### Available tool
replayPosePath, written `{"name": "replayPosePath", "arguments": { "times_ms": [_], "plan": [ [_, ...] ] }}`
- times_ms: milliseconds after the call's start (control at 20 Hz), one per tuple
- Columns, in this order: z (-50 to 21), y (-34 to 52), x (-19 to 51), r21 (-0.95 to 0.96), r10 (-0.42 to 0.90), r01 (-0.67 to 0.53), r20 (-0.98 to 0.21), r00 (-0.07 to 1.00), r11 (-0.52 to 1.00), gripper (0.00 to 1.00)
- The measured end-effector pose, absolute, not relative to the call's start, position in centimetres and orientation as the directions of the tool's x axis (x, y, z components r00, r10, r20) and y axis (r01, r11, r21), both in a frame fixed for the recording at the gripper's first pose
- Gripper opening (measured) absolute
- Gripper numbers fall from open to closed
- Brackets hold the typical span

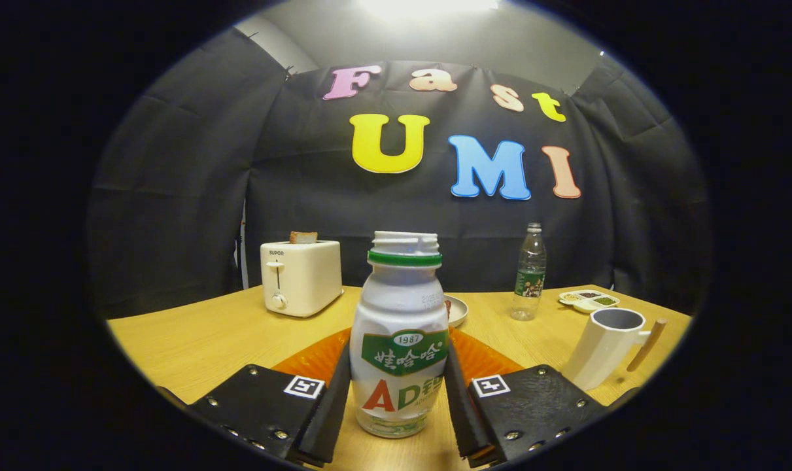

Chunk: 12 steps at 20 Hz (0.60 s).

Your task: Take the bottle from table, then pour the juice into the cup, finally place the bottle on the coaster

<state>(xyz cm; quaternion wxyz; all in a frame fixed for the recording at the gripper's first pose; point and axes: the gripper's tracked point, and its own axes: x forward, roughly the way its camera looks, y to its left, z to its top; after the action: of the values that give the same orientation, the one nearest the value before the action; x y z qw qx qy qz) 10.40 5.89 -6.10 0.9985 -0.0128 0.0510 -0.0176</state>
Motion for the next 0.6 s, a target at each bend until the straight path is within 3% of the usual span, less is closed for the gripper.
{"name": "replayPosePath", "arguments": {
  "times_ms": [200, 600],
  "plan": [
    [-5.1, 4.8, 10.0, 0.022, -0.063, 0.066, -0.099, 0.993, 0.998, 0.67],
    [-3.2, 1.1, 8.8, 0.331, -0.053, 0.087, -0.109, 0.993, 0.94, 0.67]
  ]
}}
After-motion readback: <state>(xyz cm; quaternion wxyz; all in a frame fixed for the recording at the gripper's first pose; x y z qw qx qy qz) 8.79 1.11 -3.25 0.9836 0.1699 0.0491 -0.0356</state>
